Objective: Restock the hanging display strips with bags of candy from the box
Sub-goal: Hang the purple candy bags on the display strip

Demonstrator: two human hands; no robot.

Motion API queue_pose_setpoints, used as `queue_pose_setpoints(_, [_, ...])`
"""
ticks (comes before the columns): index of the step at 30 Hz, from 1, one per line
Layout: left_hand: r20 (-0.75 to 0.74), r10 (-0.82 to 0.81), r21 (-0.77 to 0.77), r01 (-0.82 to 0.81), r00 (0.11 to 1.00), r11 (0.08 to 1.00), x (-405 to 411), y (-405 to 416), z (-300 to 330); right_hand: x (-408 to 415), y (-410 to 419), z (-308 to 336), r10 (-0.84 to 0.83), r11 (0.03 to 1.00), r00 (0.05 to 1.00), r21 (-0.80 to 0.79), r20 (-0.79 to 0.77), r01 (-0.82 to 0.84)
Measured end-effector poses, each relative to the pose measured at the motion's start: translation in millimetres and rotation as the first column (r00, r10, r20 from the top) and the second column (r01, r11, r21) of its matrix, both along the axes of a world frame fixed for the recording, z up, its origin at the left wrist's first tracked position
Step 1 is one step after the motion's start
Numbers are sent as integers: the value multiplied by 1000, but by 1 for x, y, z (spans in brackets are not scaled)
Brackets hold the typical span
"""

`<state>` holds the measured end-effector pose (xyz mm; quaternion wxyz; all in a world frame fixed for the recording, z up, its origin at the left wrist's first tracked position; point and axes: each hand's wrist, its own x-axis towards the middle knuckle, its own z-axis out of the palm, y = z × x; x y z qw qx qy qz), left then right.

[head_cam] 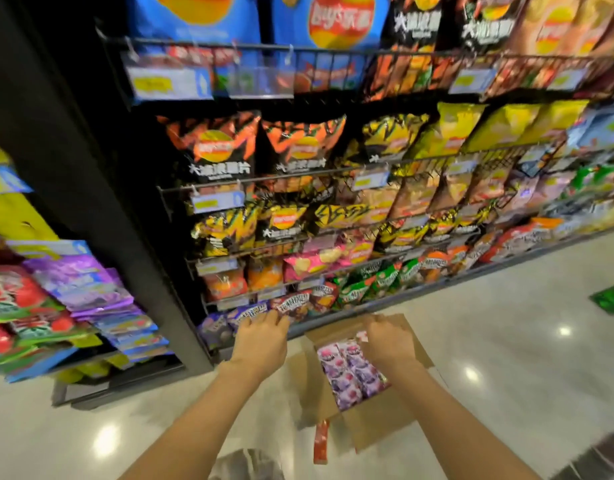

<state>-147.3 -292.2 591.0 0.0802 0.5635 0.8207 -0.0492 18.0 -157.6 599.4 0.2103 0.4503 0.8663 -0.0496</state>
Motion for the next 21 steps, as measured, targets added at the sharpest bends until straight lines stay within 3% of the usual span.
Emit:
queue_pose_setpoints(4, [52,1,-146,6,999,989,26,24,-32,33,30,-15,-75,995,995,57,-70,79])
queue_pose_setpoints(7, [118,13,-226,14,993,974,41,45,-57,53,46,-43,-155,983,988,-93,21,157])
queue_pose_setpoints(11, [194,65,-318,0,979,948,58,78,-101,73,70,-95,-226,960,974,-165,26,227])
queue_pose_setpoints(16, [256,55,-368,45,965,929,73,124,-181,84,102,-181,-312,920,949,-232,56,316])
queue_pose_setpoints(21, [329,101,-365,27,939,931,77,169,-305,78,139,-299,-389,881,919,-264,69,392])
